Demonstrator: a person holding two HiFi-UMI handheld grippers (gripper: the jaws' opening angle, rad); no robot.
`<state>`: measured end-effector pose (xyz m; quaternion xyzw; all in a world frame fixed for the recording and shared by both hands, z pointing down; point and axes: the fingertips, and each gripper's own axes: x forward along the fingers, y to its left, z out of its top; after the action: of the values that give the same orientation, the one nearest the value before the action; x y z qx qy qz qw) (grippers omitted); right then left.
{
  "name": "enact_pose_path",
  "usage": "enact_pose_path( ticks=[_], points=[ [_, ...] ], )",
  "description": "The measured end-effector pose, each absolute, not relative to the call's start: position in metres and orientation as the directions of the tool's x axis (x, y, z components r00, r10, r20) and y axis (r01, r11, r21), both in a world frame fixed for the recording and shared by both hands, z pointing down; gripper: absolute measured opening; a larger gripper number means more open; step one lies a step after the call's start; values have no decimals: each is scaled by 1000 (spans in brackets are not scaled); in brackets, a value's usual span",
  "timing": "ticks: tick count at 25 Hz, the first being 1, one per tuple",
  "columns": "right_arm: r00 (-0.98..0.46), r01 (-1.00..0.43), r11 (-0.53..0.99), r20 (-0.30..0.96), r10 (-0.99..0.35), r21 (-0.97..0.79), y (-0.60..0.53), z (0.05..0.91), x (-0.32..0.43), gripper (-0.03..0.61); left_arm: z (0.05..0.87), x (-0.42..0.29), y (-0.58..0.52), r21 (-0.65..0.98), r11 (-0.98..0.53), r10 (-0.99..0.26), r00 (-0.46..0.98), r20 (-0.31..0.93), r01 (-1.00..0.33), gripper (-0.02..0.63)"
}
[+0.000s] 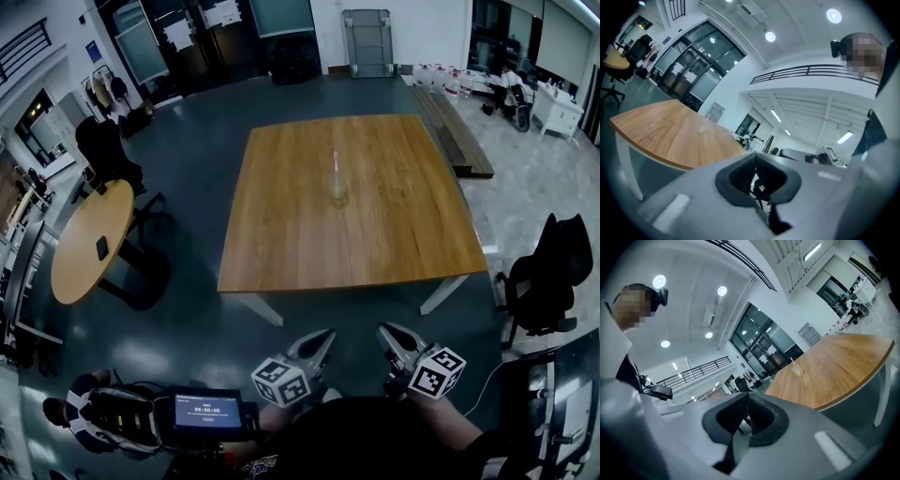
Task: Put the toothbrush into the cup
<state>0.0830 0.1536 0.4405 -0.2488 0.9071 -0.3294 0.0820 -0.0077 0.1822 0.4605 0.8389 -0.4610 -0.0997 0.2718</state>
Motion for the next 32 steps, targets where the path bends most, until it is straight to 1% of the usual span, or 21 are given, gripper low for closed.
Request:
enact_pose_path(
  ticks=[7, 10, 16, 23, 32],
  points=[
    [-891, -366, 711, 6, -454, -601, 154, 426, 112, 6, 447, 47, 173, 548, -452, -816, 574, 63, -704, -2],
    [-901, -342, 720, -7, -435, -604, 151, 425, 122, 5, 446, 60, 169, 541, -446, -824, 563, 64, -713, -2],
    [-922, -303, 740, -11, -386, -600, 152, 427, 127, 5, 448, 71, 169, 529, -428, -839, 540, 71, -733, 0],
    [-925, -296, 733, -8, -380, -613, 152, 432, 132, 5, 452, 75, 170, 531, -415, -844, 530, 78, -739, -2],
    [-913, -318, 720, -5, -407, -617, 157, 431, 138, 5, 451, 79, 175, 536, -429, -833, 548, 78, -727, -2]
  ],
)
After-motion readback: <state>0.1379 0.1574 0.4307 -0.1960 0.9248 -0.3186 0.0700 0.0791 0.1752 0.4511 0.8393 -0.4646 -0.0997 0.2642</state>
